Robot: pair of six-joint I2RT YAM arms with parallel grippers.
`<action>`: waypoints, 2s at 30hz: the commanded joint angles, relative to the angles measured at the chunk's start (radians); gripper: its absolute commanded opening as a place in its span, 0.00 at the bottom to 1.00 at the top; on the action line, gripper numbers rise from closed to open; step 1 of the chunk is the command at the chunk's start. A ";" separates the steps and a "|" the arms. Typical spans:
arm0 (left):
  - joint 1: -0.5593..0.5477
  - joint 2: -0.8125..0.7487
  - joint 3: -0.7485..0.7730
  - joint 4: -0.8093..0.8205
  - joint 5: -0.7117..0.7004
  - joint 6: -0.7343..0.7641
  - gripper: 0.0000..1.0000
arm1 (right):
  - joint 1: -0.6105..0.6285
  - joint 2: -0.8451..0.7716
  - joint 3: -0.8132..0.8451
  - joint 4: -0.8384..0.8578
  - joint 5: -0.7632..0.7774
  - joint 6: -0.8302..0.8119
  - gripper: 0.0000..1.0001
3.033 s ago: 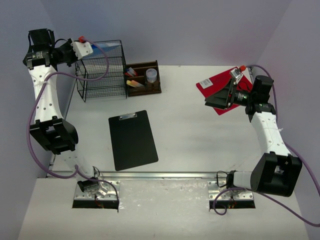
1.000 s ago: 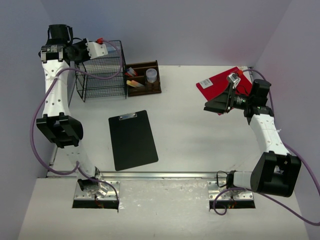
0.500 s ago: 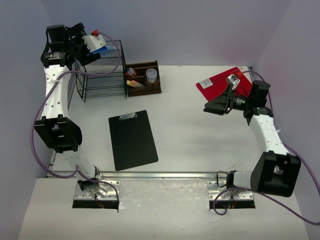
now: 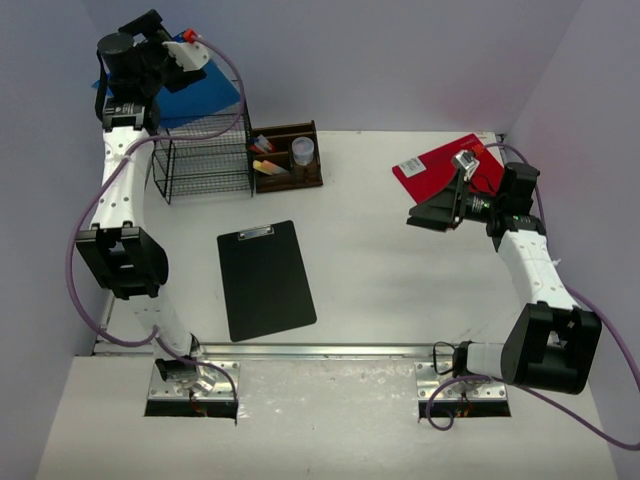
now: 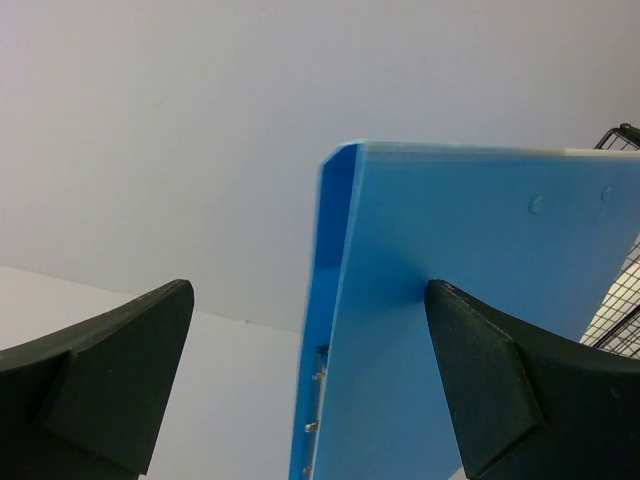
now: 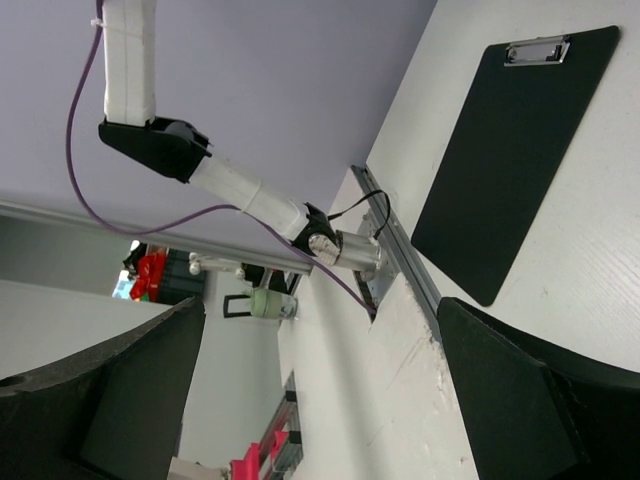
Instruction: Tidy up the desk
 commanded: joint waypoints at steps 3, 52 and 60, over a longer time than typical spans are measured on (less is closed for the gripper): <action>-0.008 0.141 0.216 -0.034 0.052 -0.066 0.97 | -0.002 -0.004 0.007 0.039 -0.013 -0.007 0.99; 0.219 -0.001 0.205 -0.555 0.279 0.026 0.35 | 0.001 0.046 0.094 0.019 -0.010 -0.054 0.99; 0.215 0.025 0.299 -0.582 0.253 0.146 0.00 | 0.001 0.043 0.075 0.041 -0.017 -0.043 0.99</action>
